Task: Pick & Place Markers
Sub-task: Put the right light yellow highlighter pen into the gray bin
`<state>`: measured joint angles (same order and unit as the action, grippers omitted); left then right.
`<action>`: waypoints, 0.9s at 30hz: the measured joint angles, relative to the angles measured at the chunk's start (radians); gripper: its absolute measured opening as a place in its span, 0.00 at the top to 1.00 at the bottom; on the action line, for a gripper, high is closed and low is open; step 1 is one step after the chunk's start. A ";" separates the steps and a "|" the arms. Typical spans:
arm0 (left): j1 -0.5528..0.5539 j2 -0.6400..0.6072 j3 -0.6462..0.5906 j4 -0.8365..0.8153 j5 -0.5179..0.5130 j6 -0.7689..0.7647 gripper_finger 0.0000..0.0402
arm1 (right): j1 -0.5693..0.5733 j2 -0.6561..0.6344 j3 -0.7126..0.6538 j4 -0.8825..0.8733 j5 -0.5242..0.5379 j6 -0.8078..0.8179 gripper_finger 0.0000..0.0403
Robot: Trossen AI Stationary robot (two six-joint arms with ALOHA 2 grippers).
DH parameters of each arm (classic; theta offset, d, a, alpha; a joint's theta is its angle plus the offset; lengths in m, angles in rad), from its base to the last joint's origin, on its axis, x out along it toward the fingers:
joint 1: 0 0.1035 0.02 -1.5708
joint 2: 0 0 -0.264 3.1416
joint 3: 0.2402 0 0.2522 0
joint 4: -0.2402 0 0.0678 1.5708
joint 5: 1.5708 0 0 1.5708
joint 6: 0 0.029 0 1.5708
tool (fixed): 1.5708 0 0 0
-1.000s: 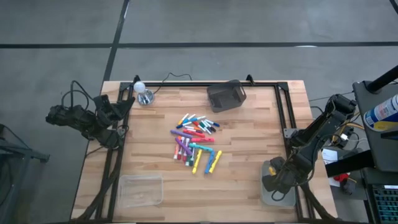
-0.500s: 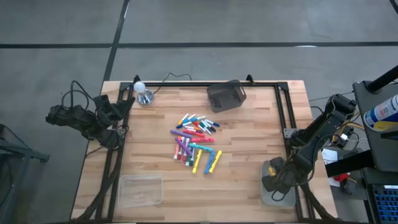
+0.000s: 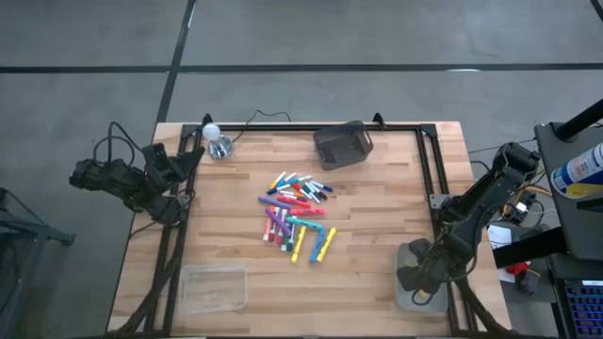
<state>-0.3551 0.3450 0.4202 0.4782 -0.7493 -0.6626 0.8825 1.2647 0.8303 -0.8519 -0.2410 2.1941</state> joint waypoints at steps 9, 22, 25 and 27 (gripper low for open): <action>0.000 0.000 0.000 0.000 0.000 0.016 0.88 | 0.001 -0.001 0.108 -0.004 0.195 -0.266 0.57; 0.000 0.000 0.000 0.000 0.000 0.010 0.88 | -0.226 -0.001 0.159 0.138 0.380 -0.615 0.62; 0.000 0.000 0.000 0.000 0.000 0.009 0.88 | -0.316 -0.001 0.159 0.216 0.380 -0.812 0.64; 0.000 0.000 0.000 0.000 0.000 0.009 0.88 | -0.374 -0.001 0.158 0.256 0.380 -0.950 0.64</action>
<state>-0.3553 0.3450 0.4202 0.4782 -0.7490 -0.6540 0.5084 1.2633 0.9886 -0.5955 0.1394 1.2441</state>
